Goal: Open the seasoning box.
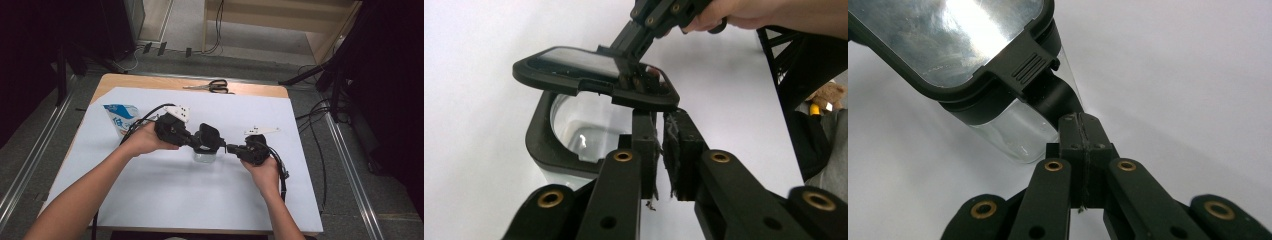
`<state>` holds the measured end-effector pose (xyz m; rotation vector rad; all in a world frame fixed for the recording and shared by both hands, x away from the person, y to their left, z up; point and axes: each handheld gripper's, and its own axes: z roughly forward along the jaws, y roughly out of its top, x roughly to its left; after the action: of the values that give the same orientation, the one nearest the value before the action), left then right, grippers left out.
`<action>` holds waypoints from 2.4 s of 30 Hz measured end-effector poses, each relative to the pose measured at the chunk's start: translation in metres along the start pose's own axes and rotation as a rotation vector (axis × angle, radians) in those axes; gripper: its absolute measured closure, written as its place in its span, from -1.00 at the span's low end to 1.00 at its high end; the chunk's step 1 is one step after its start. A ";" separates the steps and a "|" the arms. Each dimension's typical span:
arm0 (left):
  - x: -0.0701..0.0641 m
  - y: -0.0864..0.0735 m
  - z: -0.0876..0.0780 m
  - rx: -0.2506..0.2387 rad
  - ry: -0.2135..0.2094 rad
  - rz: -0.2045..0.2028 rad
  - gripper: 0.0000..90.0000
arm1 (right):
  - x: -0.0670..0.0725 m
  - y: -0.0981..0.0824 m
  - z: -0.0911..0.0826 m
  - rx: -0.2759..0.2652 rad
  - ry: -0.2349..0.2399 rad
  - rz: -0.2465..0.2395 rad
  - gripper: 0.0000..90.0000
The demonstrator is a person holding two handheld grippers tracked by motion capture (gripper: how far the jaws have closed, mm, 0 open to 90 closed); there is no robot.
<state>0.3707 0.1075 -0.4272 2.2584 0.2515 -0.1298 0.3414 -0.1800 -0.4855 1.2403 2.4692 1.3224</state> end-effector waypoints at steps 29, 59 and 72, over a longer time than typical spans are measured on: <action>-0.004 0.036 0.021 0.009 0.008 -0.011 0.95 | 0.006 -0.007 -0.001 0.025 0.011 0.000 1.00; -0.003 0.056 0.042 0.033 0.019 -0.044 0.92 | 0.000 -0.004 0.001 0.011 -0.004 0.009 1.00; -0.002 0.046 0.027 0.014 0.027 -0.093 0.74 | 0.000 -0.004 -0.001 0.004 -0.007 0.006 1.00</action>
<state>0.3788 0.0572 -0.4098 2.2643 0.3710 -0.1506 0.3386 -0.1825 -0.4878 1.2519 2.4662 1.3126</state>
